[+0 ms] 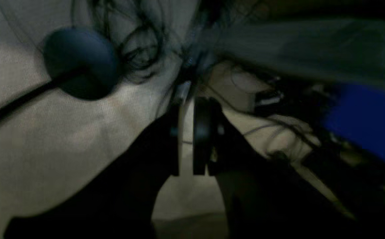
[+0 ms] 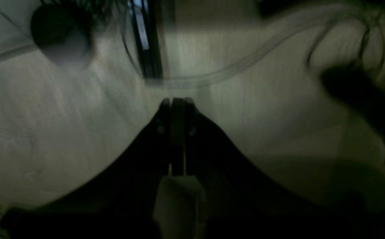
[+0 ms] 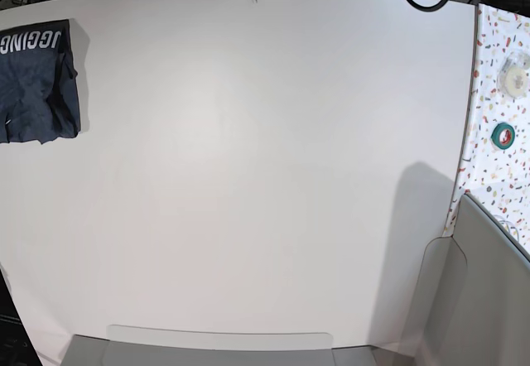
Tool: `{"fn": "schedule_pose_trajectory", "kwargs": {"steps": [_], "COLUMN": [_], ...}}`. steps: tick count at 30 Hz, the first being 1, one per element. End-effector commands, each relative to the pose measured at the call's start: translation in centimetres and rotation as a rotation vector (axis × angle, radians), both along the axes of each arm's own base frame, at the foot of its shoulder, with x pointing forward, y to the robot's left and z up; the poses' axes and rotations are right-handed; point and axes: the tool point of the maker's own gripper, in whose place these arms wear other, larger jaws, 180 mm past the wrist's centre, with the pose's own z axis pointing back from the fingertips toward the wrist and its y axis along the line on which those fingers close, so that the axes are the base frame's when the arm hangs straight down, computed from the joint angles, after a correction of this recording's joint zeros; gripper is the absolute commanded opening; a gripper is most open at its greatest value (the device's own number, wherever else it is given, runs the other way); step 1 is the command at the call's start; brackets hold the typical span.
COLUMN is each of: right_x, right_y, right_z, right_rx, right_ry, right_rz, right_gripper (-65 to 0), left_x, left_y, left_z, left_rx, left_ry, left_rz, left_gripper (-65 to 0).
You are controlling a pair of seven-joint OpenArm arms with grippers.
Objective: Layout the t-shirt on the table in an organized manner, then fold the t-shirt properly
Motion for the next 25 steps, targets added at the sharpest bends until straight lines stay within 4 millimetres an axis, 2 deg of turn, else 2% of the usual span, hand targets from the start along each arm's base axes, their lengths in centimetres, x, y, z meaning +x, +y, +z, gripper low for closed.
{"fn": "schedule_pose_trajectory", "kwargs": {"steps": [1,6,8,11,14,17,21,24,25], "right_x": [0.5,7.6,10.2,13.0,14.7,15.5,15.6,15.9,16.0], "right_y": [0.0,0.3,0.4,1.8,2.7,3.9,4.5,4.8,4.8], "right_z": [-0.3,-2.5,-3.0,-3.5,-3.7,-3.9,-3.9,-3.9,-3.9], "right_rx": [0.004,0.01,0.014,0.036,0.05,0.069,0.079,0.084,0.084], "right_ry": [-0.001,-0.073,-0.103,-0.131,-0.138,-0.137,-0.131,-0.135,-0.137], "right_rz": [-0.003,-0.012,-0.017,-0.026,-0.032,-0.038,-0.039,-0.04,-0.04], "right_gripper": [-65.0,-65.0,-65.0,-65.0,-65.0,-65.0,-65.0,-65.0,-65.0], "left_x": [0.2,3.9,4.8,5.9,6.8,7.0,6.0,5.5,6.0], "left_y": [-0.2,-0.4,-0.1,0.1,0.0,0.0,2.5,2.1,1.9], "left_z": [-0.4,-2.5,-3.0,-3.4,-3.6,-3.6,-4.0,-4.2,-4.3], "left_rx": [-0.007,0.01,0.03,0.047,0.047,0.052,0.21,0.262,0.264], "left_ry": [0.008,-0.028,-0.043,-0.055,-0.063,-0.064,-0.002,0.028,0.023], "left_rz": [-0.013,-0.02,-0.02,-0.029,-0.029,-0.027,-0.051,-0.055,-0.053], "left_gripper": [-60.6,-60.6,-60.6,-60.6,-60.6,-60.6,-60.5,-60.5,-60.5]}}
